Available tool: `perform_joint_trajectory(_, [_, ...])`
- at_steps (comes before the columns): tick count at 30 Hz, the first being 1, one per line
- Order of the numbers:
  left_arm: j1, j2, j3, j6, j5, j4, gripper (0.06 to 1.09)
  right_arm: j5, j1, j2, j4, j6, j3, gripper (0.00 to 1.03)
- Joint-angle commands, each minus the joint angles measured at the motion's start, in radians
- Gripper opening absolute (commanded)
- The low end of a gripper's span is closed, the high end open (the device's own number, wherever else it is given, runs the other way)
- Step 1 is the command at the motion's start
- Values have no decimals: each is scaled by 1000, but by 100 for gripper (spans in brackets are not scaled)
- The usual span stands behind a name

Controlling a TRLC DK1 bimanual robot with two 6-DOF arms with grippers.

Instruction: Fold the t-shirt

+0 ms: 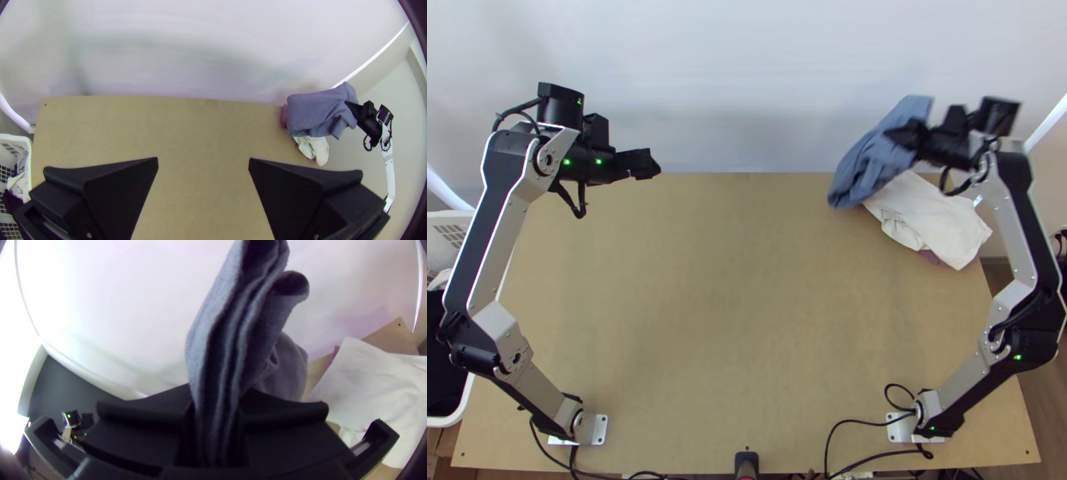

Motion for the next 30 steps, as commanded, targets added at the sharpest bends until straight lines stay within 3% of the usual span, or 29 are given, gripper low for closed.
perform_joint_trajectory(1, [9, -29, -15, 13, 0, -13, 105, -14, -44, 50, 50, 106, 84, 3])
perform_joint_trajectory(5, [8, -30, -15, 13, 0, -14, 105, -10, -95, 102, 61, 152, 156, 3])
perform_joint_trajectory(13, [9, -40, -14, 13, -3, -13, 105, 71, -158, 130, -10, 137, 141, 3])
perform_joint_trajectory(19, [9, -38, -12, 15, -3, -8, 105, 180, -171, 70, -106, 69, 75, 3])
perform_joint_trajectory(30, [14, -40, -14, 15, -2, -8, 104, 252, -236, -111, -112, -63, -212, 3])
